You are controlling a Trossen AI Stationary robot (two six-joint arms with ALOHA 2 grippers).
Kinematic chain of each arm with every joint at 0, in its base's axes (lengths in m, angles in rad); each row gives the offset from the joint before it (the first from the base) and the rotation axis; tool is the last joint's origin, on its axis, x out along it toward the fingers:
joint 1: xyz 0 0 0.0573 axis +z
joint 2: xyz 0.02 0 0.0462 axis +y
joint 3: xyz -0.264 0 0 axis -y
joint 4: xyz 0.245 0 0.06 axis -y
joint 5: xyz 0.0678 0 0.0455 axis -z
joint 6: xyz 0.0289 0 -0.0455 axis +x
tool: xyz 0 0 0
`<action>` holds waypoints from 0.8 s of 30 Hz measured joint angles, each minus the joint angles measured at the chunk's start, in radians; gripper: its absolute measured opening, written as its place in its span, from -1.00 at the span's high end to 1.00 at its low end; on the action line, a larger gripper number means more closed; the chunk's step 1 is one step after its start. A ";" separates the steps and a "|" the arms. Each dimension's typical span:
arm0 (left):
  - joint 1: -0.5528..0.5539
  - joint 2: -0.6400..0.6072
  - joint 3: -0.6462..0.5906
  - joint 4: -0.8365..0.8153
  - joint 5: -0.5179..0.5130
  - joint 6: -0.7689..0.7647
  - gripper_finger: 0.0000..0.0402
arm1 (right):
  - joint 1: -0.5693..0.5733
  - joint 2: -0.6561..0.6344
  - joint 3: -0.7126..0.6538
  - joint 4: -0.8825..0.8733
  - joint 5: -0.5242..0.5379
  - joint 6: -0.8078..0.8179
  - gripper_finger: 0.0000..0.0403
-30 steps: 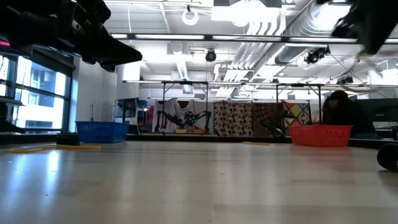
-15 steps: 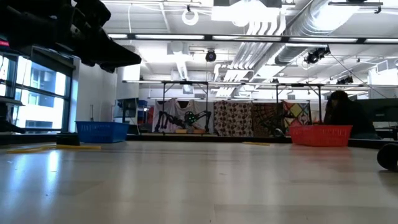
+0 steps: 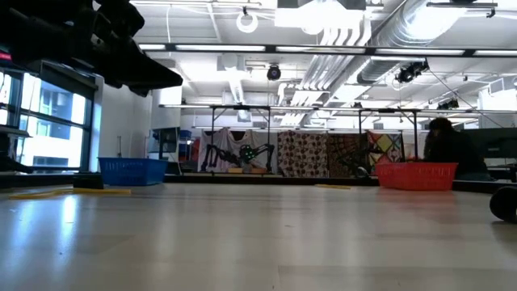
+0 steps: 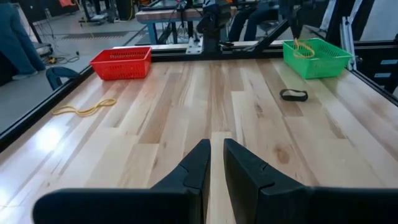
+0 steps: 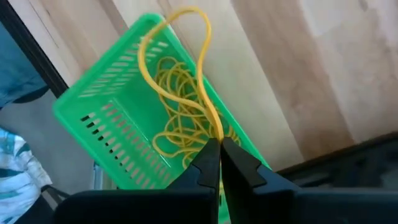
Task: Sort rubber bands into baskets
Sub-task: Put the yellow rubber band into the green bin
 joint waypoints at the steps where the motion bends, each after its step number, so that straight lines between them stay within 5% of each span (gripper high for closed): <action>1: 0.000 0.000 0.000 0.000 0.000 -0.002 0.83 | 0.003 0.000 -0.021 0.027 -0.005 0.000 1.00; 11: 0.000 0.000 0.000 -0.001 0.027 -0.018 0.83 | 0.005 0.001 -0.199 0.288 -0.104 0.026 1.00; 24: 0.000 0.000 0.000 -0.013 0.027 -0.016 0.83 | 0.005 0.000 -0.104 0.230 -0.097 0.121 0.99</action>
